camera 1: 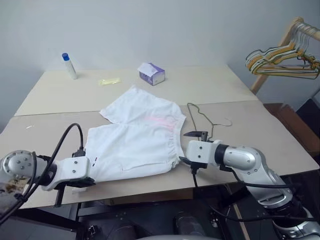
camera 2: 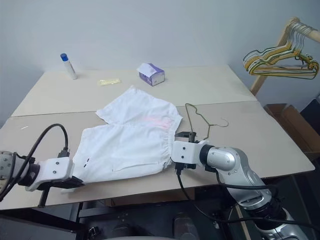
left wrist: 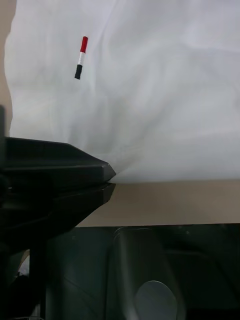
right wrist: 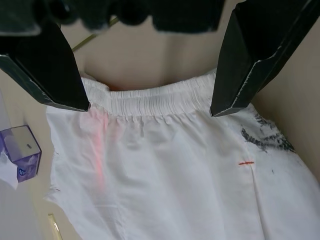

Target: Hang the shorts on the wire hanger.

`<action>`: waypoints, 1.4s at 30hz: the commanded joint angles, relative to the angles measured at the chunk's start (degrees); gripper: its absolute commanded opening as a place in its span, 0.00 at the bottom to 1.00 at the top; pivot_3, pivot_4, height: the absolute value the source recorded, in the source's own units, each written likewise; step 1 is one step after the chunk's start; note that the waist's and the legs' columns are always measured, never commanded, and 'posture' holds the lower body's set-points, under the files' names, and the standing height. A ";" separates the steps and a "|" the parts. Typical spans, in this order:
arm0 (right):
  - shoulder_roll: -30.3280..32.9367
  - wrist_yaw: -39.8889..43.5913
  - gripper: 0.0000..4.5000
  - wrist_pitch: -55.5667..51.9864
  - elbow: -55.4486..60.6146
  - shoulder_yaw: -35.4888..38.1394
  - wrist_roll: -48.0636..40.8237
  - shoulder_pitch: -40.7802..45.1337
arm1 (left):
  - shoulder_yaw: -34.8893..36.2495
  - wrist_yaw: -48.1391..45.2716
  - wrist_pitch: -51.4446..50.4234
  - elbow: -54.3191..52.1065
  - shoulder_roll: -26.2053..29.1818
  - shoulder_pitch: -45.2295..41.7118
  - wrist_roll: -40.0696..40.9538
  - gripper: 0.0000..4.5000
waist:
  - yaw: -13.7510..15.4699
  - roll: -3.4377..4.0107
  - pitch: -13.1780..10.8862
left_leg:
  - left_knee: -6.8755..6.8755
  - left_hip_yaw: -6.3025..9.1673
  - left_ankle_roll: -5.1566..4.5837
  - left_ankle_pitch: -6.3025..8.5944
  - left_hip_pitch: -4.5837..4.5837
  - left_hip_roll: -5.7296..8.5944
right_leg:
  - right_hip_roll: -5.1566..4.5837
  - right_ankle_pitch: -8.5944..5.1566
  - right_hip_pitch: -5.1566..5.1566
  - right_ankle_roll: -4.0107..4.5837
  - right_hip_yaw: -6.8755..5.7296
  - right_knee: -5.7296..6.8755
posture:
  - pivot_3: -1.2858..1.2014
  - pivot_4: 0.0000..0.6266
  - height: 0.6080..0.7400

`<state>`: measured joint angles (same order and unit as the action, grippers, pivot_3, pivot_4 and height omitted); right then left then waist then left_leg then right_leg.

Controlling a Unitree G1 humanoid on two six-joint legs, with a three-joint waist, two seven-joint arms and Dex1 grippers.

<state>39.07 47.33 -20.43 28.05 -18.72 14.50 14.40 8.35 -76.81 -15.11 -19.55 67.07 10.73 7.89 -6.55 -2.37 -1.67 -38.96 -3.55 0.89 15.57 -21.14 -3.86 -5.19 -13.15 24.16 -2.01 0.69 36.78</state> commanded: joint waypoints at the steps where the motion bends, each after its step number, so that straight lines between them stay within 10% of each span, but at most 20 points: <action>1: 0.21 -0.41 1.00 1.36 0.52 0.94 0.24 0.84 | -0.04 -0.26 0.95 -0.10 0.68 0.37 0.51 0.04 | 0.20 0.00 0.00 | 0.00 0.00 0.00 0.00 0.00 0.00 | 0.00 0.00 0.00 0.00 0.00 0.00 | 0.48 0.00 1.00; 15: 2.45 2.06 1.00 -7.73 2.79 7.09 -4.73 -0.23 | 4.78 -7.32 6.78 3.11 3.17 -2.96 7.03 0.99 | 0.96 0.02 -0.01 | 0.00 -0.01 0.00 0.00 -0.02 -0.01 | 0.00 -0.03 0.01 0.06 -0.04 -0.01 | 0.47 0.00 1.00; 27: -12.47 -9.21 1.00 -42.09 -13.25 12.92 -11.56 17.17 | 6.52 1.14 0.05 6.27 -12.76 -20.70 24.35 1.00 | -0.13 0.07 0.04 | -0.01 0.06 0.00 0.00 -0.02 0.00 | 0.04 0.01 -0.06 0.10 -0.03 0.02 | 0.47 0.00 1.00; 42: -17.99 -15.46 1.00 -39.29 -42.98 10.57 -14.47 26.24 | 0.64 1.70 1.78 6.54 -19.86 -26.97 24.39 1.00 | -3.43 0.08 0.04 | 0.00 0.16 0.00 -0.01 -0.08 0.05 | 0.01 0.05 -0.04 0.03 0.02 -0.02 | 0.47 0.00 1.00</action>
<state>20.92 31.17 -61.43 -14.98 -8.33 0.92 39.38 8.01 -74.73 -14.69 -12.48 46.84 -16.59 31.62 -9.98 -2.29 -1.63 -38.95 -3.39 0.89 15.56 -21.21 -3.81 -5.18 -13.10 24.11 -1.98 0.72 36.76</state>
